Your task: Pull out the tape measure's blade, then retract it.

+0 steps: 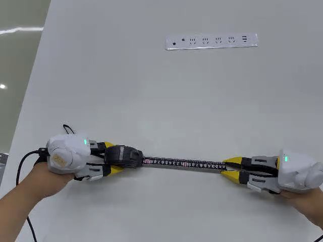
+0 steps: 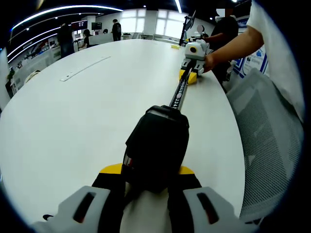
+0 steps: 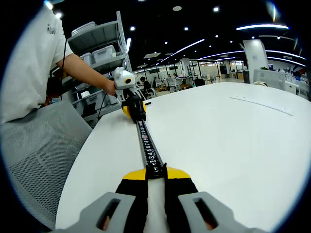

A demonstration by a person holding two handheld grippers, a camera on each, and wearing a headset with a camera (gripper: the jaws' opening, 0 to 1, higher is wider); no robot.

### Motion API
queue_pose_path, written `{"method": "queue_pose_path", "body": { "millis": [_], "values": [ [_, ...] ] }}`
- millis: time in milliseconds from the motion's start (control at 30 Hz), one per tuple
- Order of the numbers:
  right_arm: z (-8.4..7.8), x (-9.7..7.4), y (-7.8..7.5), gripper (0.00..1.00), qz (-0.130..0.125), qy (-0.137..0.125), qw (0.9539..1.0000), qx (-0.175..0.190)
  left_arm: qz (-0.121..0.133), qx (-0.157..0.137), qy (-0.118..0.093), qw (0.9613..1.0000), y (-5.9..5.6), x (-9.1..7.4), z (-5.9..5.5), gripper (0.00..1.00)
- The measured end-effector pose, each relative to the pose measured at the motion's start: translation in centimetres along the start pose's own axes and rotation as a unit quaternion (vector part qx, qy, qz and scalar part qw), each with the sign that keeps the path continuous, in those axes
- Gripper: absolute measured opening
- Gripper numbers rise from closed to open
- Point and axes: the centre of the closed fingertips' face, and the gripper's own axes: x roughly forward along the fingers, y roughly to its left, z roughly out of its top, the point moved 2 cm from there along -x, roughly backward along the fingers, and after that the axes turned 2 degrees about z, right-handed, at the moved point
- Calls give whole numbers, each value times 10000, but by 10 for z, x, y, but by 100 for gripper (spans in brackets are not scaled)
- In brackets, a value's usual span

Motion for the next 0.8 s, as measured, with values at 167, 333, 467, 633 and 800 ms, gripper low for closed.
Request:
{"method": "queue_pose_path", "body": {
  "millis": [167,333,467,633,800],
  "values": [
    [-1,-4,-1,9,-20,-12,10000,26,5,-8,0,10000,0,0,1,29],
    [-2,-7,-2,9,-39,-20,10000,72,-7,-8,4,10000,-1,0,2,29],
    [-3,-10,-2,9,-36,-7,10000,54,-1,-13,3,10000,-1,-1,2,29],
    [-3,-13,-1,9,-44,-12,10000,79,-6,-17,5,10000,-2,-1,3,29],
    [-2,-16,0,9,-61,-8,9999,93,-3,-11,12,10000,-2,-2,4,29]
  ]
}}
